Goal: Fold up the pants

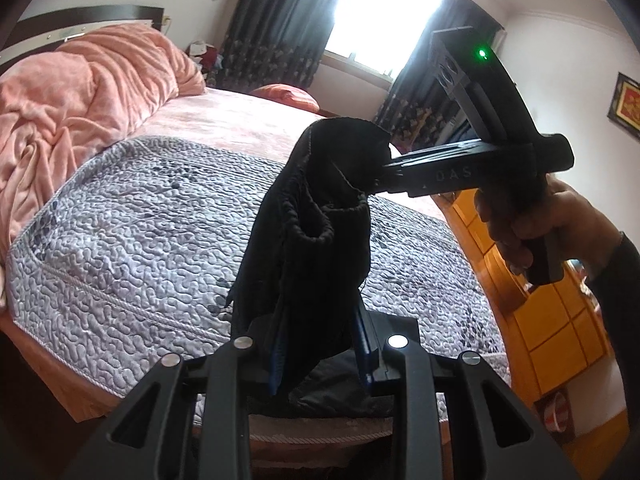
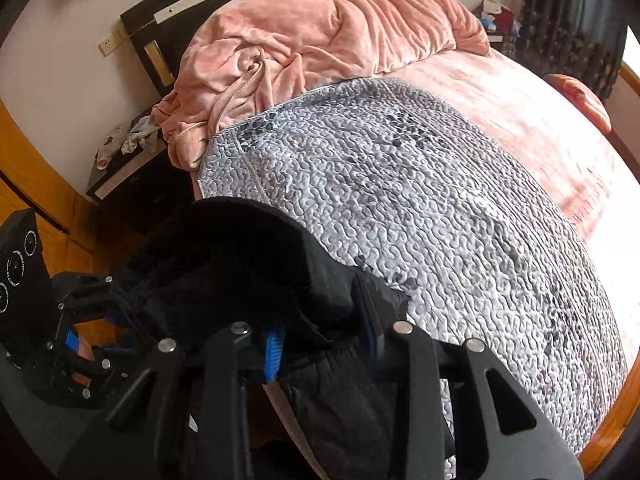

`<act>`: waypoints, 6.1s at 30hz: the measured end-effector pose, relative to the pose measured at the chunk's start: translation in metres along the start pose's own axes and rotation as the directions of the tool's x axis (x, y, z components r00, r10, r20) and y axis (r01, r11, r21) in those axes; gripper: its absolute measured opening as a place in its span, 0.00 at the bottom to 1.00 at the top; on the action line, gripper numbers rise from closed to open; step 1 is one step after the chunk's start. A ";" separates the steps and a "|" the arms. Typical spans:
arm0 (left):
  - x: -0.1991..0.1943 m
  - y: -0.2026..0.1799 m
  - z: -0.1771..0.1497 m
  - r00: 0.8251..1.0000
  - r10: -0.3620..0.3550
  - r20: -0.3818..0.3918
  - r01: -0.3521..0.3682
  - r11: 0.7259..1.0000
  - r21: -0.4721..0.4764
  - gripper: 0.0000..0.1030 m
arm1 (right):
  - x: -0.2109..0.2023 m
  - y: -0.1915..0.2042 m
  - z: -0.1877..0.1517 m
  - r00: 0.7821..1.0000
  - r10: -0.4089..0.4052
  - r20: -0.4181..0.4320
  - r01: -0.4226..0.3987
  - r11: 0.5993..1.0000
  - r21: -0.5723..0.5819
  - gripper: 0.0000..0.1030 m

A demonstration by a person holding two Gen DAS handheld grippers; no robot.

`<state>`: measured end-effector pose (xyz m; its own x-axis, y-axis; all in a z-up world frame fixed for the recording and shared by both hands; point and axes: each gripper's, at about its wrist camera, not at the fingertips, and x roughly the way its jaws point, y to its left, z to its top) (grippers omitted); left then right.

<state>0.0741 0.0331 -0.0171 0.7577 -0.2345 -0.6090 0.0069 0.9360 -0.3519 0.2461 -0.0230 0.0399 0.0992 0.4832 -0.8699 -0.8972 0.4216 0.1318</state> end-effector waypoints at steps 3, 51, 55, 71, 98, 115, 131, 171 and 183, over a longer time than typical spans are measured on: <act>0.003 -0.014 -0.005 1.000 -0.009 -0.007 0.010 1.000 0.028 0.28 | -0.007 -0.004 -0.015 1.000 -0.017 0.015 0.017 1.000 0.012 0.30; 0.108 -0.142 -0.064 0.966 -0.114 -0.232 0.166 0.961 0.220 0.26 | -0.020 -0.100 -0.171 0.993 -0.102 0.066 0.092 0.987 0.131 0.30; 0.116 -0.146 -0.068 0.962 -0.113 -0.250 0.171 0.960 0.223 0.26 | -0.018 -0.105 -0.179 0.993 -0.098 0.066 0.088 0.986 0.141 0.30; 0.164 -0.166 -0.093 0.934 -0.097 -0.343 0.185 0.954 0.234 0.26 | 0.000 -0.134 -0.222 0.993 -0.093 0.067 0.081 0.983 0.165 0.30; 0.260 -0.176 -0.141 0.866 -0.029 -0.499 0.184 0.946 0.265 0.26 | 0.062 -0.193 -0.294 0.996 -0.073 0.051 0.059 0.972 0.227 0.30; 0.277 -0.141 -0.141 0.771 -0.253 -0.585 0.361 0.930 0.073 0.43 | 0.045 -0.243 -0.386 0.962 -0.037 0.271 -0.199 0.585 0.786 0.66; 0.211 0.010 -0.071 0.938 -0.141 -0.316 0.102 0.986 -0.134 0.86 | 0.113 -0.220 -0.358 0.879 0.113 0.463 -0.470 0.368 0.802 0.18; 0.201 0.044 -0.109 0.925 -0.042 -0.377 0.012 0.996 -0.083 0.88 | 0.072 -0.099 -0.469 0.915 -0.181 0.361 -0.327 0.193 0.925 0.26; 0.205 0.040 -0.120 0.912 -0.018 -0.410 0.005 0.999 -0.033 0.90 | 0.033 -0.116 -0.443 0.894 -0.307 0.327 -0.243 0.281 0.928 0.50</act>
<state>0.1517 -0.0089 -0.2418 0.4235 -0.3382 -0.8404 -0.0109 0.9257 -0.3780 0.1628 -0.3956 -0.2142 0.5047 0.5535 -0.6625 0.1238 0.7131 0.6900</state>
